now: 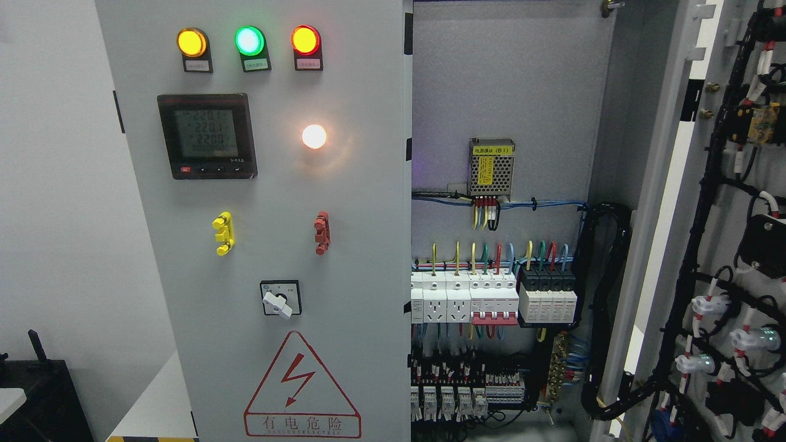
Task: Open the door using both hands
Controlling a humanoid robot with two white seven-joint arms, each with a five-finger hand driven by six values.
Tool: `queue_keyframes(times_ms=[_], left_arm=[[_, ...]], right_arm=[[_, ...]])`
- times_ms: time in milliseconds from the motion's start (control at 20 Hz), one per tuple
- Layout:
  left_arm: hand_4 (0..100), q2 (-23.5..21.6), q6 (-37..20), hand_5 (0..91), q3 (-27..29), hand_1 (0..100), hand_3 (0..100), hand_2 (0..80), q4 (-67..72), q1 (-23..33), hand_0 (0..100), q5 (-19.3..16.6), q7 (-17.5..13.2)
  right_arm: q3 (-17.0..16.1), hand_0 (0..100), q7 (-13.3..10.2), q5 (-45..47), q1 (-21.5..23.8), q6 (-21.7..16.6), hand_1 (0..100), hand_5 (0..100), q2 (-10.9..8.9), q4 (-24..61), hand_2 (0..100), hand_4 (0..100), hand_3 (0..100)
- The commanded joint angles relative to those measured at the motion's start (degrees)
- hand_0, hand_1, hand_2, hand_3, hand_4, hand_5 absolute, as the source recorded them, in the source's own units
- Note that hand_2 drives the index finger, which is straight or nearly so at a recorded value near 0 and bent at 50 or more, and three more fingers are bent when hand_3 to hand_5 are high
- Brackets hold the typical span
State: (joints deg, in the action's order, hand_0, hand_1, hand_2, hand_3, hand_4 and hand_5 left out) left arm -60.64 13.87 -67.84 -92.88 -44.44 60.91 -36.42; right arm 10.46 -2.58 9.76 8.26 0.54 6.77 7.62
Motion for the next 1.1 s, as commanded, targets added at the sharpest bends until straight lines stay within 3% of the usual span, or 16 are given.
queue_keyframes(times_ms=[0, 150, 351, 551, 651, 751, 851, 1052], left_arm=[[3, -12.21, -0.59, 0.0, -7.54, 0, 0, 0.0, 9.11, 8.13, 0, -7.20, 0.56], [3, -12.22, -1.04, 0.0, -12.57, 0, 0, 0.0, 14.63, 11.02, 0, -7.38, 0.65], [3, -8.72, -1.04, 0.0, -12.49, 0, 0, 0.0, 22.19, 21.03, 0, -7.12, 0.65], [3, 3.12, -1.56, 0.0, -11.87, 0, 0, 0.0, 39.20, 31.32, 0, -7.29, 0.65], [3, 10.68, -4.79, 0.0, -11.17, 0, 0, 0.0, 50.54, 35.27, 0, -7.47, 0.65], [3, 18.07, -9.54, 0.0, -6.98, 0, 0, 0.0, 61.53, 39.93, 0, -8.34, 0.65], [3, 24.31, -12.01, 0.0, 0.04, 0, 0, 0.0, 69.63, 43.63, 0, -13.76, 0.82], [3, 36.10, -15.44, 0.0, 22.43, 0, 0, 0.0, 80.90, 48.91, 0, -33.08, 2.04]], right_arm=[[0.00, 0, 0.03, 0.00, 0.00, -0.01, 0, 0, 0.00, 0.03, 0, 0, 0], [0.00, 0, 0.03, 0.00, 0.00, -0.01, 0, 0, 0.00, 0.03, 0, 0, 0], [0.00, 0, 0.03, 0.00, 0.00, -0.01, 0, 0, 0.00, 0.03, 0, 0, 0], [0.00, 0, 0.03, 0.00, 0.00, -0.01, 0, 0, 0.00, 0.03, 0, 0, 0], [0.00, 0, 0.03, 0.00, 0.00, -0.01, 0, 0, 0.00, 0.03, 0, 0, 0], [0.00, 0, 0.03, 0.00, 0.00, -0.01, 0, 0, 0.00, 0.03, 0, 0, 0], [0.00, 0, 0.03, 0.00, 0.00, -0.01, 0, 0, 0.00, 0.03, 0, 0, 0], [0.00, 0, 0.03, 0.00, 0.00, -0.01, 0, 0, 0.00, 0.03, 0, 0, 0]])
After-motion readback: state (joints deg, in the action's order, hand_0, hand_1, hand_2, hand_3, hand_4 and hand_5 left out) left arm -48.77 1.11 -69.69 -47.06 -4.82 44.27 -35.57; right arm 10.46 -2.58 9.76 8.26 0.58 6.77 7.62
